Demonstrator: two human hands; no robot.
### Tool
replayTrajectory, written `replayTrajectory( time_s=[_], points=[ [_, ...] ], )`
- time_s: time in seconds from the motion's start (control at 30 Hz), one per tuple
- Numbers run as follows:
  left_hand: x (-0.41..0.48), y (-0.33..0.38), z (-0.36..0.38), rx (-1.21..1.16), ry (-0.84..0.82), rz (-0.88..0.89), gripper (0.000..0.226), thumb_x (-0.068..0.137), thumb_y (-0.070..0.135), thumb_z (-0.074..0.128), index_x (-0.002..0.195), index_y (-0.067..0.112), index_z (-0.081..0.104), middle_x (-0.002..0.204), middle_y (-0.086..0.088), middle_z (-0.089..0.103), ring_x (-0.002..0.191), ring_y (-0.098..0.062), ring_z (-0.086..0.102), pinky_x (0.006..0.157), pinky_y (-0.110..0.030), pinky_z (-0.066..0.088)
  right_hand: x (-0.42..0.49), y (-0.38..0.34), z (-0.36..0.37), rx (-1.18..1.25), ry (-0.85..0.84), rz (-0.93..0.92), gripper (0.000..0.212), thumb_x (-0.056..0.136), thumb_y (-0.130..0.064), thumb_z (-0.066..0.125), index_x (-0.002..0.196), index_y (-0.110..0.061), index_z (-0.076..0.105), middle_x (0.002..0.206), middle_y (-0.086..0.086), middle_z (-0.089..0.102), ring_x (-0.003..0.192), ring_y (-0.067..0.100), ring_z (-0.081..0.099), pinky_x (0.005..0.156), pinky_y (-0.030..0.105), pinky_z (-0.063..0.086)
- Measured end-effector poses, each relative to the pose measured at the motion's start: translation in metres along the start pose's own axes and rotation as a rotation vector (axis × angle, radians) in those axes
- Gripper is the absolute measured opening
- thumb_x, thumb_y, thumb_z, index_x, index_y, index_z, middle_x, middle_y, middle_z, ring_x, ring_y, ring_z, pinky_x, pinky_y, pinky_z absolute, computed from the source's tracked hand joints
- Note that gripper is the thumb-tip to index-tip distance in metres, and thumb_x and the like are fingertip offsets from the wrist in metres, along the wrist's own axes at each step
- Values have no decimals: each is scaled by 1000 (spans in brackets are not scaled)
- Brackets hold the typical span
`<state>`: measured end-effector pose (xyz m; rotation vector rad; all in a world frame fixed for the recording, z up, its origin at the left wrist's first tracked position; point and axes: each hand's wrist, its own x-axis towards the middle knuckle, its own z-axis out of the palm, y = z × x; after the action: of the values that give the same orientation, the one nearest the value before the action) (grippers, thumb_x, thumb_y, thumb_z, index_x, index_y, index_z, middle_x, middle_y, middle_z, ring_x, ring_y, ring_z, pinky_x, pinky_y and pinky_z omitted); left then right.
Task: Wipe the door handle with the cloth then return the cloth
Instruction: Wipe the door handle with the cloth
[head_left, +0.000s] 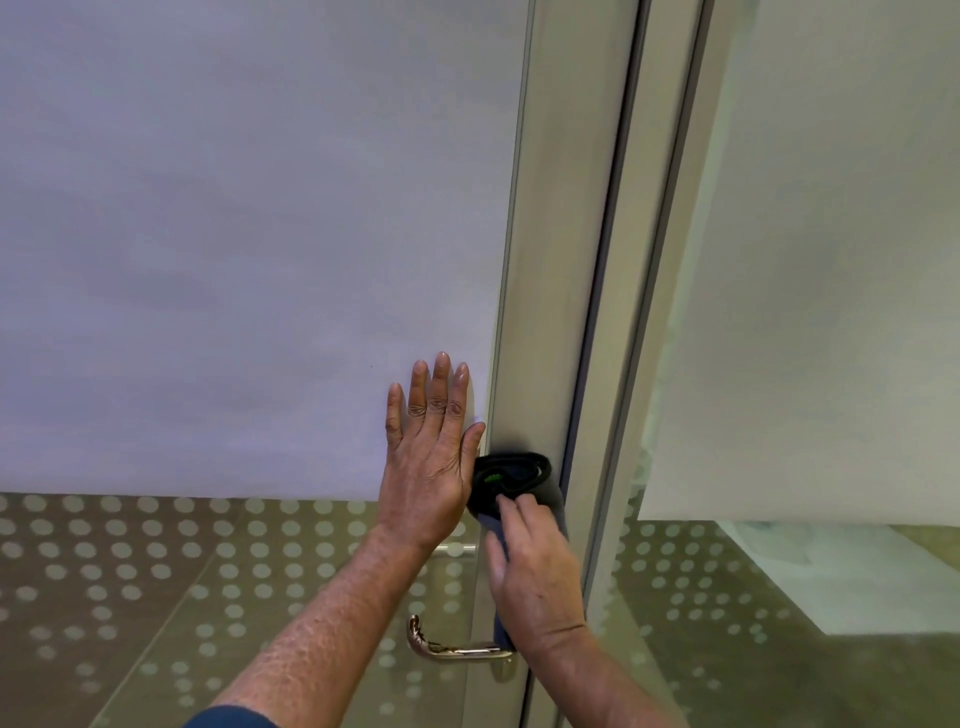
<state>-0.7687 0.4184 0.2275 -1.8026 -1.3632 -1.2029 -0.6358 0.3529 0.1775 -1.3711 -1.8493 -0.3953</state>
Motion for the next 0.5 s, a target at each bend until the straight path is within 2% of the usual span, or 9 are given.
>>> replayTrajectory(
  time_s=[0.13,0.27,0.4,0.5],
  points=[
    [-1,1,0,-16,3,-13,62,109,31,34,165,12,15,174,-9,5,162,-29,2,131,-47,-6,-13,-1,2,-74,-199,-72,35,88,-19,67,123,-12,68,112,3,68,97,22,64,86,36,58],
    [0,-1,-2,-12,1,3,61,110,31,33,165,12,16,175,-8,8,162,-29,4,131,-48,-3,-10,-5,-1,-47,-344,-29,34,93,-12,54,126,-14,61,124,4,61,108,24,58,97,38,49],
    [-1,1,-7,-19,-6,-5,61,109,31,34,164,12,17,175,-9,10,162,-29,5,131,-47,-3,1,-8,-12,-93,-536,-34,35,89,-4,55,123,-12,62,124,8,61,110,27,58,96,42,46],
    [-1,3,-13,-11,-15,-12,60,109,31,36,164,11,21,174,-9,13,161,-29,9,132,-47,-1,2,-3,-17,-53,-702,9,28,93,-7,58,119,-10,66,122,10,64,113,28,61,96,41,47]
  ],
)
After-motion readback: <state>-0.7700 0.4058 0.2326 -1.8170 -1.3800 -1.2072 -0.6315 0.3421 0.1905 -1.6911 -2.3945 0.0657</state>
